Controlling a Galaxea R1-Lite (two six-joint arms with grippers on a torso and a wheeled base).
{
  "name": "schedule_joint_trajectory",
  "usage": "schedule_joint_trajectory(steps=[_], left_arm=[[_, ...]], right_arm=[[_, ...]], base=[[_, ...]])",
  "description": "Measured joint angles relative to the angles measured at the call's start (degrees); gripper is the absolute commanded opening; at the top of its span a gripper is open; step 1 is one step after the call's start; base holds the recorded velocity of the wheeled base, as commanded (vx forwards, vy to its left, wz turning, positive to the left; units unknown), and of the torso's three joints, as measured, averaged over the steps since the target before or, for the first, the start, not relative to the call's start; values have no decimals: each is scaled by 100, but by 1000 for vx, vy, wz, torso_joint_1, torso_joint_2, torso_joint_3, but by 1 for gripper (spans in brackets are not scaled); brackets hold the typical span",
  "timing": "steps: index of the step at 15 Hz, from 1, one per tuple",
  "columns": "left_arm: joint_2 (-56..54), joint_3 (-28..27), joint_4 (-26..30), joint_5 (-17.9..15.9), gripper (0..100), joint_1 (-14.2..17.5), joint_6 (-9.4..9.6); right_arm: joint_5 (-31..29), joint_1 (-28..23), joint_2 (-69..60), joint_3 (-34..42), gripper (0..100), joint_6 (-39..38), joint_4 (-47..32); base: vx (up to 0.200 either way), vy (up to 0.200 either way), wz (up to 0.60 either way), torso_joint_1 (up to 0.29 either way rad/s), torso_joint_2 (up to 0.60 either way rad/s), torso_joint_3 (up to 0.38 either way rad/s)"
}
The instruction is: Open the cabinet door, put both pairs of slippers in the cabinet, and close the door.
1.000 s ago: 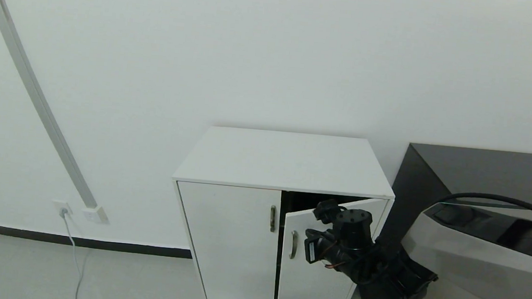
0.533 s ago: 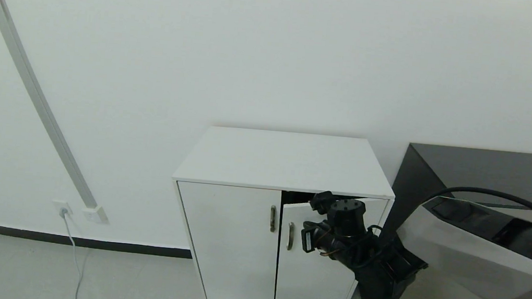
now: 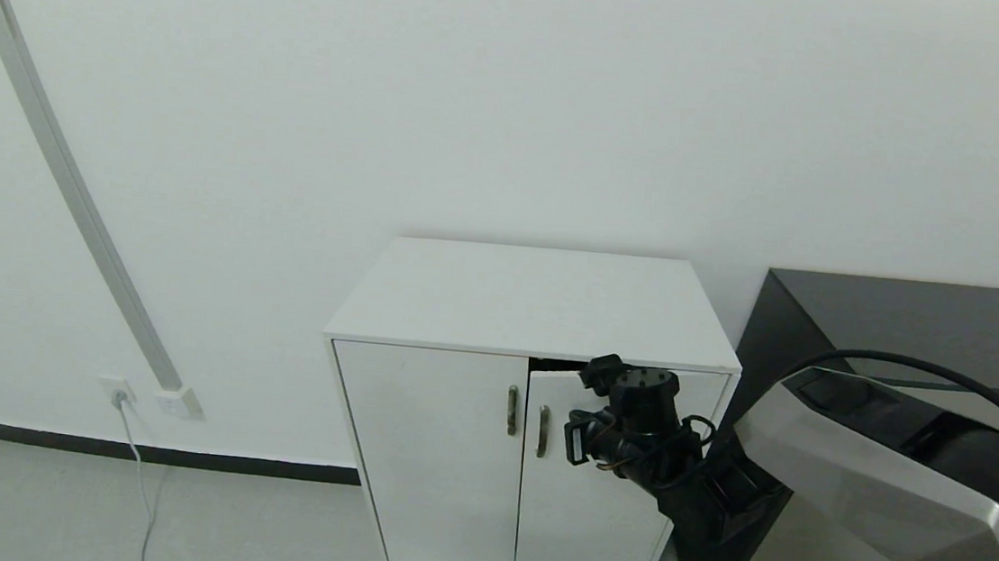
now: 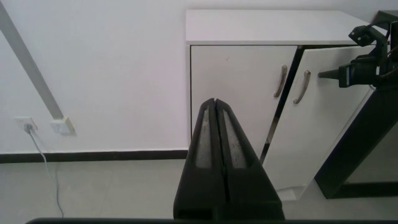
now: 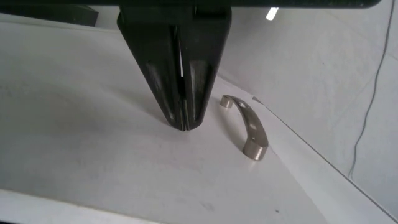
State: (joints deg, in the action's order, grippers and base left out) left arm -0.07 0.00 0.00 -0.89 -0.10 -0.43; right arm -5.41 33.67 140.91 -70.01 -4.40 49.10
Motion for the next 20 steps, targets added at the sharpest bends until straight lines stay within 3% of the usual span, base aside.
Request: schedule_joint_trajectory(steps=[20], left_arm=[[0,0,0,0,0,0,0]], right_arm=[[-2,-297,289,-408,0,2,-105]], base=[[0,0,0,0,0,0]])
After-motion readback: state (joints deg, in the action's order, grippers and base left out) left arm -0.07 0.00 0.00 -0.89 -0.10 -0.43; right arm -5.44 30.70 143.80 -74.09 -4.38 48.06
